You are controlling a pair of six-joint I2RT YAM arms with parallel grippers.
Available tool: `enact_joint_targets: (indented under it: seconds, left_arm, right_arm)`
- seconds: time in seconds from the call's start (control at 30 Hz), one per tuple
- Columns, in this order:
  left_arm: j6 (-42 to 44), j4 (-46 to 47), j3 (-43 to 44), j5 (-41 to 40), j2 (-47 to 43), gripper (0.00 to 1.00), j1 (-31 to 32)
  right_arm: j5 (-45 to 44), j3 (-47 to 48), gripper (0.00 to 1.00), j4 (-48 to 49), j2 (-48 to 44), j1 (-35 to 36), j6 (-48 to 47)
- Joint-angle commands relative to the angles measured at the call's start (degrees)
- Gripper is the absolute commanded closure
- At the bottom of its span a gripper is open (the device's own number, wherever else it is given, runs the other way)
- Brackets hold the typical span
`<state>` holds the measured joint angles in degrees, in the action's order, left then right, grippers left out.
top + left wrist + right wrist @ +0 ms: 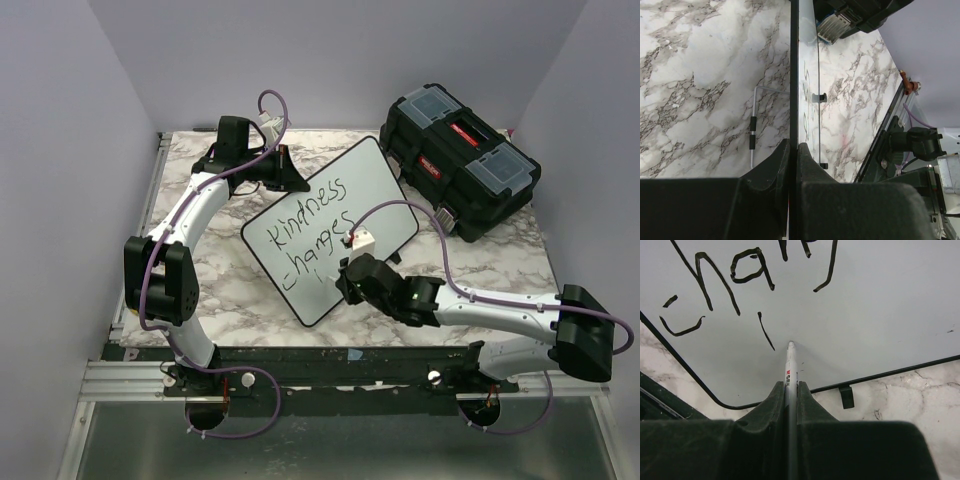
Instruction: Write a sentence on the whiteboard
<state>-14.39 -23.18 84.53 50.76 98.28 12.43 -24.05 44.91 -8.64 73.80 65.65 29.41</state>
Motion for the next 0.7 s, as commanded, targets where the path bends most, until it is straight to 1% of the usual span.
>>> enact_joint_targets:
  seconds: [0.0,0.37,0.47,0.67]
  left_arm:
    - [2.7,2.5,0.6,1.0,-0.1,1.0,0.1]
    - [2.8,2.4,0.6,0.9,-0.2,1.0,0.1]
    - [2.8,2.4,0.5,0.9,-0.2,1.0,0.1]
    - [2.8,2.4,0.7,1.0,-0.3,1.0,0.1]
  right_arm:
    - [-2.8,1.3,0.99,0.9,-1.1,0.4,-0.9]
    - [-3.6,1.2,0.99,3.5,3.0,0.4,-0.4]
    - [-3.6,1.6,0.99,2.8,4.2,0.4,-0.3]
    - [-3.8,0.4,0.99,1.7,2.9,0.4,0.7]
